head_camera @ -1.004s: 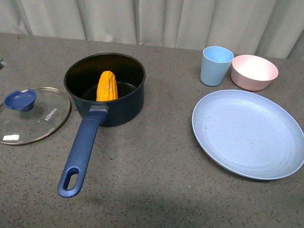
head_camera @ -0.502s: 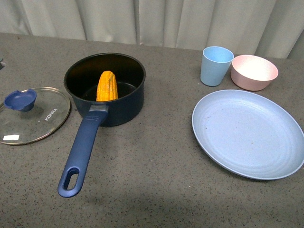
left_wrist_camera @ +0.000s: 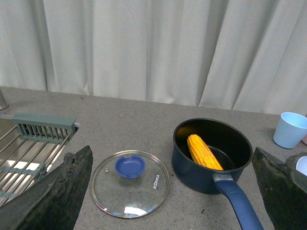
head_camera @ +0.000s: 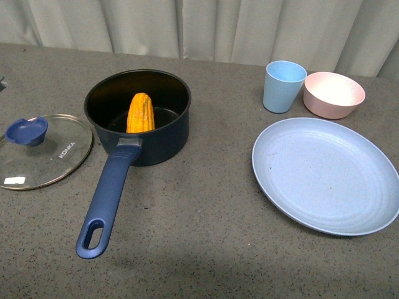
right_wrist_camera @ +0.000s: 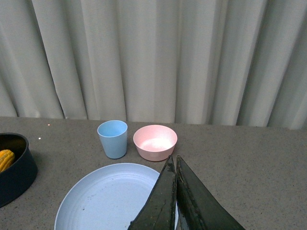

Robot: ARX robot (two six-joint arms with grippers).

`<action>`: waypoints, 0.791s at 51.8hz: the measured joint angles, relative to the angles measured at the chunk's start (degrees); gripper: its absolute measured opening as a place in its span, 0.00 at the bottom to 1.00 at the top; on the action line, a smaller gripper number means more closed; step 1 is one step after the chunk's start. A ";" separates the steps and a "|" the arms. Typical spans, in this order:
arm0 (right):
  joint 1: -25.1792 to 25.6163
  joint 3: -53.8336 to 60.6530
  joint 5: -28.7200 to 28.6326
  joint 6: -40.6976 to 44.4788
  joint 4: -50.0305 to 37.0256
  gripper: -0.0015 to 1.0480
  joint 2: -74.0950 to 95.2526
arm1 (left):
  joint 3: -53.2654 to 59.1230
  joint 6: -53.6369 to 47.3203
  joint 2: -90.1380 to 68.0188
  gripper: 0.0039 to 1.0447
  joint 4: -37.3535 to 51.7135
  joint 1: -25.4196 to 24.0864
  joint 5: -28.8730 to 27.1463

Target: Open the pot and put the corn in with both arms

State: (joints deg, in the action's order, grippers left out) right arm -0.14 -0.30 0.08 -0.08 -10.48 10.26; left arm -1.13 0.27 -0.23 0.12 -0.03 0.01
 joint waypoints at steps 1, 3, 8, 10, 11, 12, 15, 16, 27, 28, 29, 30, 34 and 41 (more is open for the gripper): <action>0.00 0.00 0.02 0.00 0.13 0.01 -0.11 | 0.00 0.00 0.00 0.94 0.00 0.00 0.00; 0.00 -0.02 0.02 0.00 1.40 0.01 -1.70 | 0.00 0.00 0.00 0.94 0.00 0.00 0.00; 0.00 -0.04 -0.09 0.02 10.01 0.01 -8.50 | 0.00 0.00 0.00 0.94 0.00 0.00 -0.02; 0.00 -0.04 -0.13 0.02 10.12 0.01 -9.86 | 0.00 0.00 0.00 0.94 0.00 0.00 0.00; 0.00 -0.04 -0.15 0.11 10.16 0.02 -9.94 | 0.00 0.00 0.00 0.94 0.00 0.00 0.00; 0.00 -0.04 -0.13 0.09 10.27 0.05 -9.97 | 0.00 0.00 0.00 0.94 0.00 0.00 0.00; 0.00 -0.04 -0.13 0.09 10.36 0.16 -9.97 | 0.00 0.00 0.00 0.94 0.00 0.00 0.00; 0.00 -0.04 -0.13 0.09 10.36 0.20 -9.97 | 0.00 0.00 0.00 0.94 0.00 0.00 0.00; 0.00 -0.04 -0.15 0.09 10.38 0.54 -10.01 | 0.00 0.00 0.00 0.94 0.00 0.00 0.00; 0.00 -0.04 -0.13 0.09 10.38 0.57 -10.01 | 0.00 0.00 0.00 0.94 0.00 0.00 0.00; 0.00 -0.04 -0.13 0.09 10.38 0.61 -10.01 | 0.00 0.00 0.00 0.94 0.00 0.00 0.00; 0.00 -0.04 -0.13 0.09 10.38 0.62 -10.01 | 0.00 0.00 0.00 0.94 0.00 0.00 0.00; 0.00 -0.04 -0.13 0.09 10.38 0.74 -10.01 | 0.00 0.00 0.00 0.94 0.00 0.00 0.00; 0.00 -0.04 -0.13 0.02 10.38 0.93 -10.01 | 0.00 0.00 0.00 0.94 0.00 0.00 0.00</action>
State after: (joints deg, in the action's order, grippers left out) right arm -0.14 -0.34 -0.05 -0.05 -0.10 0.25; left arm -1.13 0.27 -0.23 0.12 -0.03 0.01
